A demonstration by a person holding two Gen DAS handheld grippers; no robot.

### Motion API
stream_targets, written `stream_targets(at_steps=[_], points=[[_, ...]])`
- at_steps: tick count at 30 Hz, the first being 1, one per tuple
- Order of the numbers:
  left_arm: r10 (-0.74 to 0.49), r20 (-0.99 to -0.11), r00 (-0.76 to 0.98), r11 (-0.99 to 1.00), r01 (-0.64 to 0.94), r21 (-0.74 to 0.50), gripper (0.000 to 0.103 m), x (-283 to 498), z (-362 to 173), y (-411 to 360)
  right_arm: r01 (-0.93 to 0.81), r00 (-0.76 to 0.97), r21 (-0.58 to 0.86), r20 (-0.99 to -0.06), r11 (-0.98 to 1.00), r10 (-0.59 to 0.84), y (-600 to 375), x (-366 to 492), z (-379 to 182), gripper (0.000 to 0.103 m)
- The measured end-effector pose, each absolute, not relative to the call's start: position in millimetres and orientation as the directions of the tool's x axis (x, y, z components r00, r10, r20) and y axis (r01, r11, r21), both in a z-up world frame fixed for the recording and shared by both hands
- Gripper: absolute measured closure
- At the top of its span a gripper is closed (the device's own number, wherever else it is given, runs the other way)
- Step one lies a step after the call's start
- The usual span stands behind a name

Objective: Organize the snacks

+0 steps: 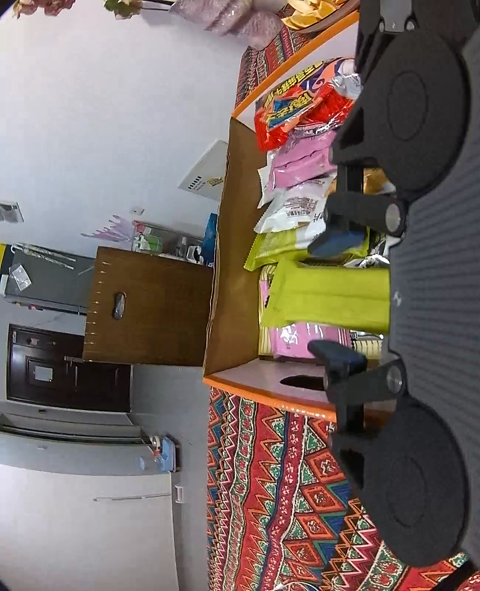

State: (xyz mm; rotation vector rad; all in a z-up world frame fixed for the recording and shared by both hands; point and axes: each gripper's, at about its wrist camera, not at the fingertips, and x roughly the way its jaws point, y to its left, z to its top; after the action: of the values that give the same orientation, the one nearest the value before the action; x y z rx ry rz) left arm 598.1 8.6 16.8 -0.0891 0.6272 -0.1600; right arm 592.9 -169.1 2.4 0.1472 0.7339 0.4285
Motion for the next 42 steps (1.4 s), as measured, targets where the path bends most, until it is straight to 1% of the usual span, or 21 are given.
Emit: stream_targets(at_steps=[2,5,8,11,14,16,17,21,23,27,30,31,32,33,35,38,42], points=[[-0.185,-0.58,0.794,0.982,0.13,-0.134,0.042,596,17,8,-0.331,0.675,0.254,-0.609,0.909,0.416,-167,588,4,0.017],[-0.192,-0.573,0.797,0.981,0.14,-0.134,0.034,595,22,5,-0.322,0.703,0.219,-0.596,0.921,0.388,-169,584,10,0.017],[-0.201,-0.566,0.799,0.979,0.149,-0.137,0.032,595,23,3,-0.314,0.71,0.218,-0.592,0.924,0.381,-176,589,14,0.016],[-0.206,-0.553,0.807,0.978,0.154,-0.14,0.027,594,28,3,-0.312,0.727,0.178,-0.588,0.933,0.355,-173,588,17,0.016],[-0.212,-0.519,0.828,0.977,0.166,-0.134,0.02,584,41,3,-0.306,0.759,0.125,-0.566,0.944,0.321,-172,581,26,0.015],[-0.205,-0.474,0.856,0.978,0.168,-0.121,0.014,572,53,5,-0.302,0.785,0.096,-0.54,0.948,0.305,-173,575,35,0.012],[-0.199,-0.457,0.867,0.98,0.161,-0.12,0.012,565,58,6,-0.293,0.798,0.087,-0.526,0.952,0.294,-175,571,40,0.012],[-0.205,-0.424,0.882,0.979,0.184,-0.089,0.011,533,77,10,-0.255,0.828,0.108,-0.489,0.961,0.275,-191,556,61,0.012],[-0.211,-0.401,0.891,0.977,0.192,-0.088,0.01,516,89,14,-0.246,0.842,0.085,-0.475,0.966,0.256,-196,543,74,0.011],[-0.218,-0.348,0.912,0.976,0.2,-0.087,0.005,478,113,22,-0.228,0.869,0.048,-0.44,0.973,0.225,-208,511,98,0.009],[-0.21,-0.331,0.92,0.978,0.194,-0.082,0.005,449,129,26,-0.212,0.883,0.043,-0.419,0.976,0.21,-220,484,114,0.008],[-0.209,-0.325,0.922,0.978,0.193,-0.08,0.004,440,133,27,-0.214,0.887,0.039,-0.412,0.976,0.21,-223,474,120,0.008],[-0.21,-0.316,0.925,0.978,0.196,-0.075,0.003,427,138,28,-0.219,0.89,0.03,-0.404,0.975,0.212,-225,463,126,0.004],[-0.209,-0.308,0.928,0.978,0.197,-0.07,0.002,417,141,29,-0.224,0.893,0.02,-0.395,0.974,0.213,-228,453,131,0.002],[-0.209,-0.291,0.934,0.978,0.2,-0.059,0.001,395,147,30,-0.234,0.906,0.0,-0.364,0.972,0.218,-232,429,141,0.0],[-0.197,-0.28,0.94,0.98,0.19,-0.05,0.001,367,150,27,-0.23,0.917,-0.027,-0.34,0.973,0.207,-238,400,152,0.0],[-0.204,-0.259,0.944,0.979,0.197,-0.053,0.0,330,157,24,-0.216,0.929,-0.03,-0.315,0.976,0.196,-246,365,162,0.0]])
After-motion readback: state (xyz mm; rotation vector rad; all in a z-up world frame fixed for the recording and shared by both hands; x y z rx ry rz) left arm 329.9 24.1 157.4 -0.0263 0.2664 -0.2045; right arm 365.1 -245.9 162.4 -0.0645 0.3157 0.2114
